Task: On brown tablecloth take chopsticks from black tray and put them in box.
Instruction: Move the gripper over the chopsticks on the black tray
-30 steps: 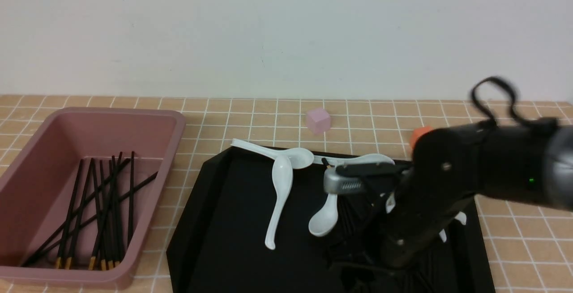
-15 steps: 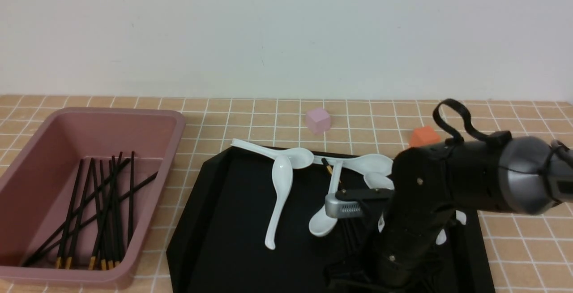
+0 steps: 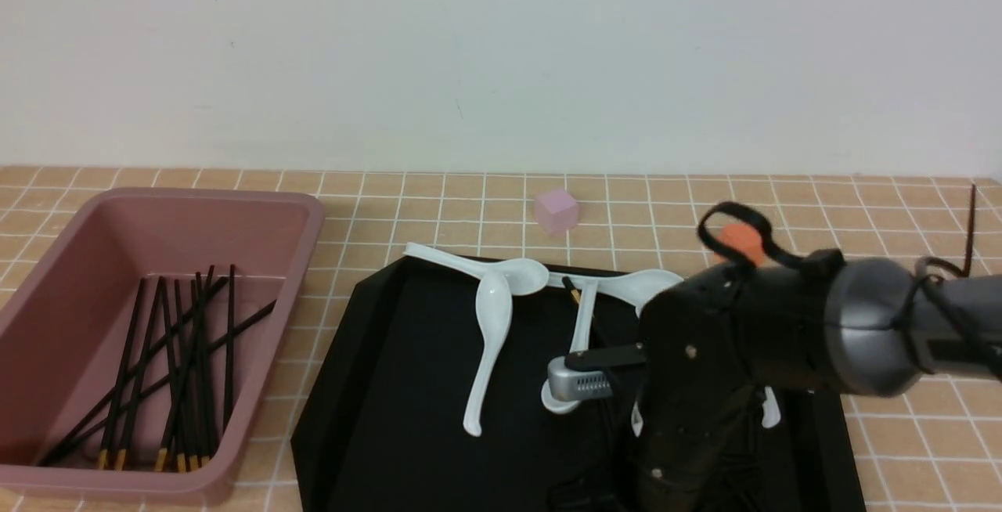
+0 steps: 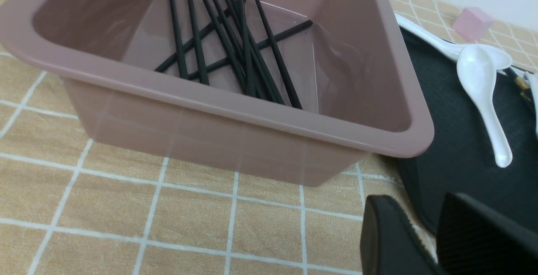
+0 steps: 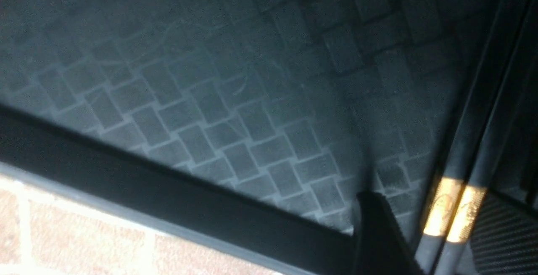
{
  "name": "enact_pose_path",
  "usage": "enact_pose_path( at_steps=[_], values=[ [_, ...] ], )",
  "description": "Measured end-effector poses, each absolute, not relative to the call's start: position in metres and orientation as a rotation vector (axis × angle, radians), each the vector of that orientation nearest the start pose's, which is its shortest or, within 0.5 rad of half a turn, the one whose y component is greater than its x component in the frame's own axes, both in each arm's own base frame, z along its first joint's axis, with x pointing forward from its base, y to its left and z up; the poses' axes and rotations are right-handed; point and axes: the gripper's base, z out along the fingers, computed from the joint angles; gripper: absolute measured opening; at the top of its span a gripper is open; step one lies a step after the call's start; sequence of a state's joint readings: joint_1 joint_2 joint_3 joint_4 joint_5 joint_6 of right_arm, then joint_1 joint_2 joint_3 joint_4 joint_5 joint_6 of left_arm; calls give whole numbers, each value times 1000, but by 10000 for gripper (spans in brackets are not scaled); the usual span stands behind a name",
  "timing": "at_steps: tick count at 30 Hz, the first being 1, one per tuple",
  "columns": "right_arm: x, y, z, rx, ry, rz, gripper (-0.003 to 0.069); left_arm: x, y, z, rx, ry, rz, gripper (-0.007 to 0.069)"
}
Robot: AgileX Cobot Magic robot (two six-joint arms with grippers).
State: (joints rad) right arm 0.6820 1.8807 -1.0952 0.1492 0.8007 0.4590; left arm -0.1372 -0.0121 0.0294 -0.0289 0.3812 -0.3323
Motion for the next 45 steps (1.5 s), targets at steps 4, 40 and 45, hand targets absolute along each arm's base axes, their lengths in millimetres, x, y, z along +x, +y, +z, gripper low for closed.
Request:
enact_pose_path(
  at_steps=[4,40,45],
  values=[
    [254,221,143,-117,3118,137,341,52,-8,170,-203,1886,-349,205],
    [258,244,174,-178,3211,-62,151,52,-8,170,-203,1887,-349,237],
    [246,246,184,-234,3241,-112,151,52,-8,170,-203,1887,-349,238]
  ],
)
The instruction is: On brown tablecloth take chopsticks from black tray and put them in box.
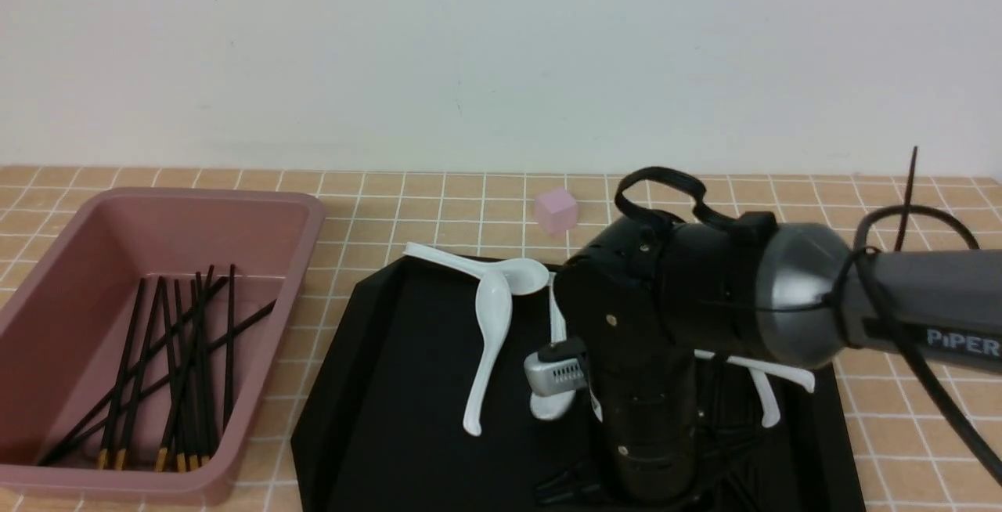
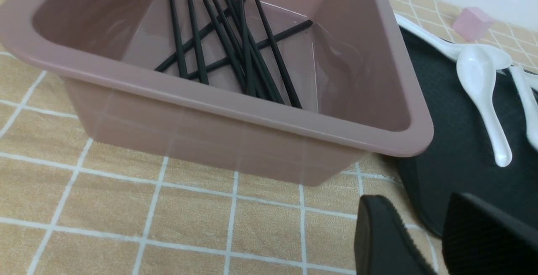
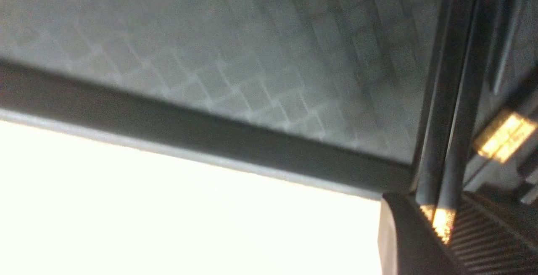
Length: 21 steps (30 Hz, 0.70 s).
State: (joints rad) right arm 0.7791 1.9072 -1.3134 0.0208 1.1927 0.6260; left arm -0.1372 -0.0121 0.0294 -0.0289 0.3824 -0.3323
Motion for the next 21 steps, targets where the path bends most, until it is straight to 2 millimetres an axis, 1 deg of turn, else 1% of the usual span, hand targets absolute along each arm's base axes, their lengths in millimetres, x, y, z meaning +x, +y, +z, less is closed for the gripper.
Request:
enact_pose_path(
  at_steps=[5,8,10,13,17,18,21],
  values=[
    [239,252,186,-297,3235,-110,151,52,-8,170,-203,1887,-349,238],
    [234,254,194,-316,3217,-80,151,52,-8,170,-203,1887,-349,238],
    [231,254,204,-317,3201,-41,151,52,-8,170,-203,1887,-349,238],
    [227,251,223,-309,3166,18,151,52,-8,170,-203,1887,-349,238],
    [217,241,260,-283,3095,135,151,52,-8,170,-203,1886,-349,238],
    [215,240,265,-279,3086,153,151,52,-8,170,-203,1886,-349,238],
    [210,236,291,-271,3038,233,151,52,-8,170,-203,1886,-349,238]
  ],
)
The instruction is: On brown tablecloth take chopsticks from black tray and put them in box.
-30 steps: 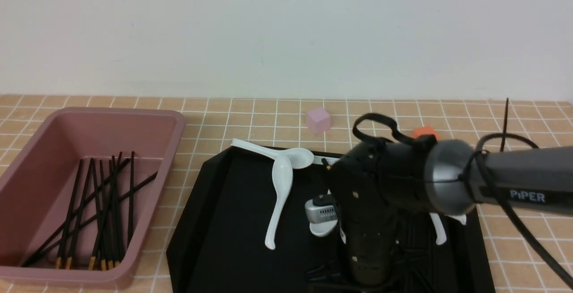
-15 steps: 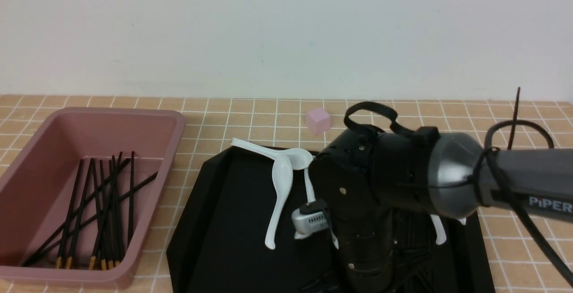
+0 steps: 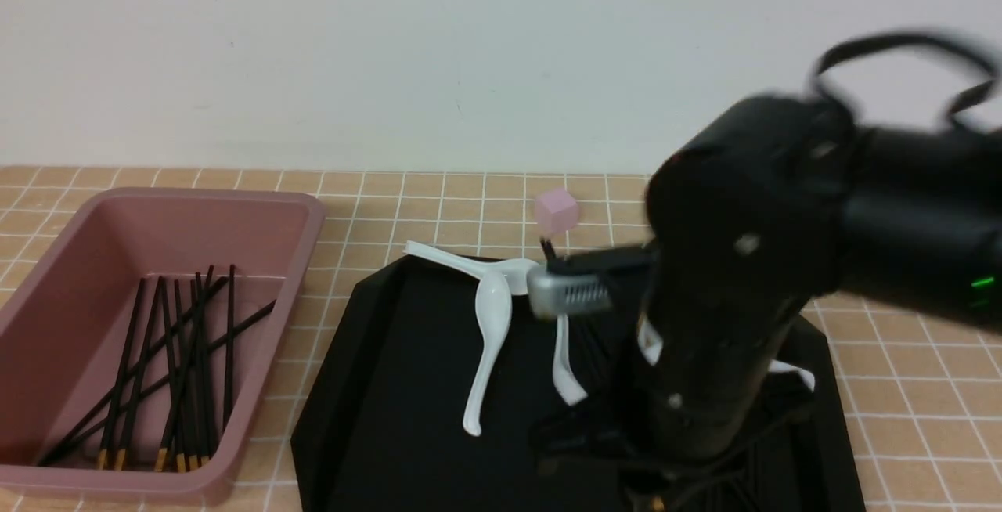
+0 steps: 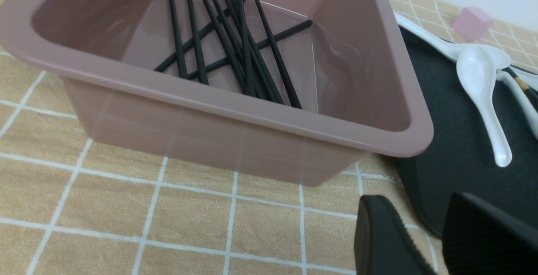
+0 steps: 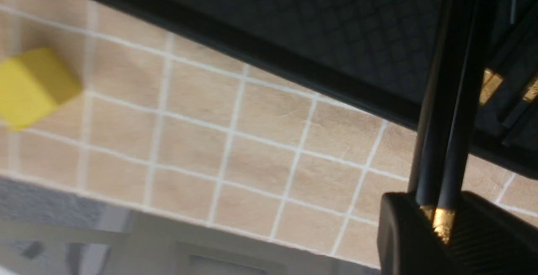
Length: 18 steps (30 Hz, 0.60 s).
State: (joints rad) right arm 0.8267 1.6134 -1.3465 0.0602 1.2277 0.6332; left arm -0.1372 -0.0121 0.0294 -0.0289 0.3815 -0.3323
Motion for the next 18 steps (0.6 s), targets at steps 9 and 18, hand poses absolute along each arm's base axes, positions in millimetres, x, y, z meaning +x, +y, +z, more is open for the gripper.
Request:
enact_pose_path(
  at_steps=[9,18],
  values=[
    [248,281,334,-276,2747,558,151,52,-8,170,-203,1886,-349,238],
    [291,390,273,-362,2559,948,151,52,-8,170,-203,1887,-349,238]
  ],
)
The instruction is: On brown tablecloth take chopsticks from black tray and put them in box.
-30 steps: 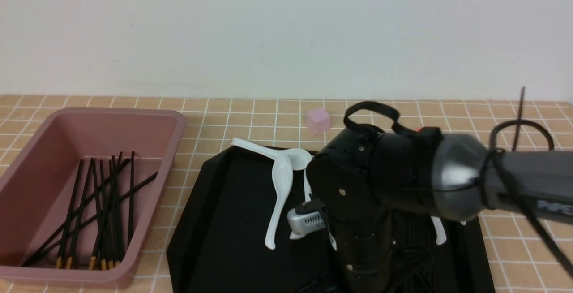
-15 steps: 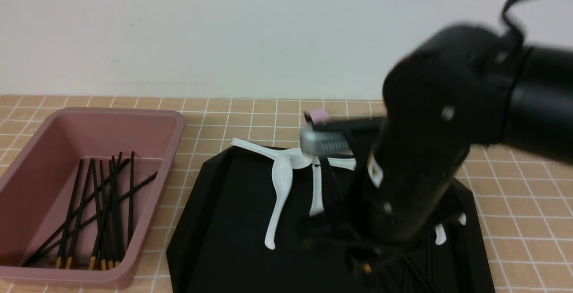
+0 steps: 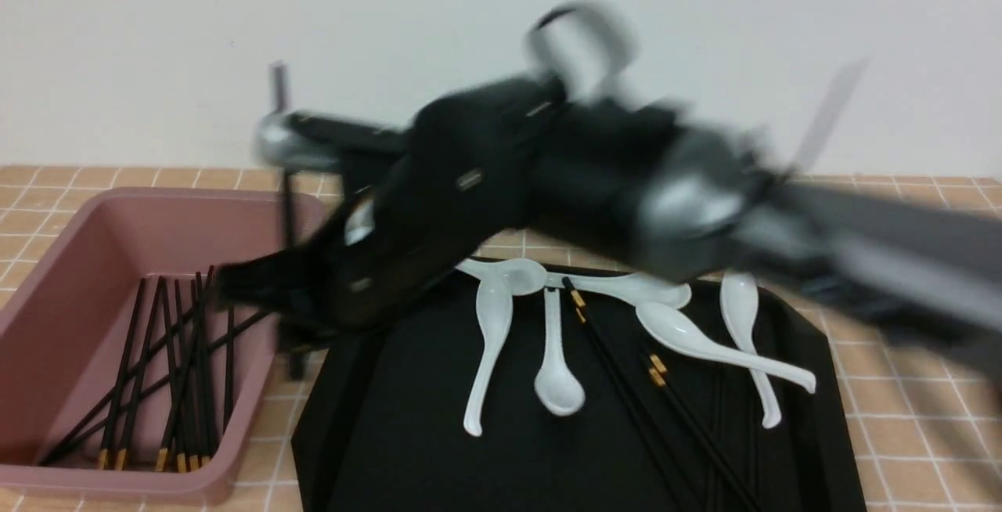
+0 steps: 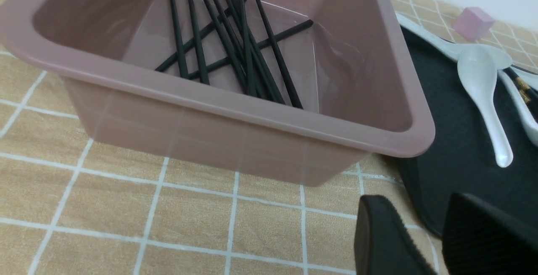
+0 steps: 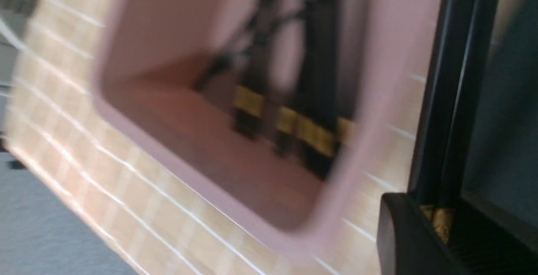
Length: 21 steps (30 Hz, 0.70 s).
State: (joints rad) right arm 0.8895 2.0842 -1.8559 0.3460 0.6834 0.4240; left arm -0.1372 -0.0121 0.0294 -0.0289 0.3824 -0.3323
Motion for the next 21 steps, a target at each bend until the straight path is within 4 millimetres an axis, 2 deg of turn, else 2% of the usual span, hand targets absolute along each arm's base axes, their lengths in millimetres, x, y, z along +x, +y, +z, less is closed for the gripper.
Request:
enact_pose_path(
  at_steps=[3,9,12,15,20,21],
  values=[
    [298,420,249,-386,2517,1032,151,52,-8,170,-203,1886,-349,238],
    [306,456,216,-464,2441,1081,151,52,-8,170,-203,1886,-349,238],
    [306,462,208,-472,2440,1084,151,52,-8,170,-203,1886,-349,238],
    [306,462,205,-475,2449,1080,185,52,-8,170,-203,1886,-349,238],
    [302,460,210,-541,2473,1061,339,52,-8,170,-203,1887,-349,238],
    [301,460,211,-545,2473,1060,349,52,-8,170,-203,1887,-349,238]
  ],
)
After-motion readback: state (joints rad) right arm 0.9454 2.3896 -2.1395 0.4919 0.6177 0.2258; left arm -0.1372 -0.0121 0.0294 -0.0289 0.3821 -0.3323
